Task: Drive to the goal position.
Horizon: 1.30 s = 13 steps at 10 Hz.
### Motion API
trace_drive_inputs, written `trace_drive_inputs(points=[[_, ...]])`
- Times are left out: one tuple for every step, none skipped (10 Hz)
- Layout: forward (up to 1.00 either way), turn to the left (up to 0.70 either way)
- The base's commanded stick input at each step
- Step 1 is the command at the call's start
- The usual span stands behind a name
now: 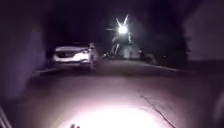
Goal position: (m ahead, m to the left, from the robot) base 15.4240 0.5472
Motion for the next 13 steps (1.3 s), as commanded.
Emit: trace_drive_inputs(points=[[1.0, 0.0], [1.0, 0.0], [1.0, 0.0], [1.0, 0.0], [1.0, 0.0], [1.0, 0.0], [1.0, 0.0], [1.0, 0.0], [1.0, 0.0], [1.0, 0.0], [1.0, 0.0], [1.0, 0.0], [1.0, 0.0]])
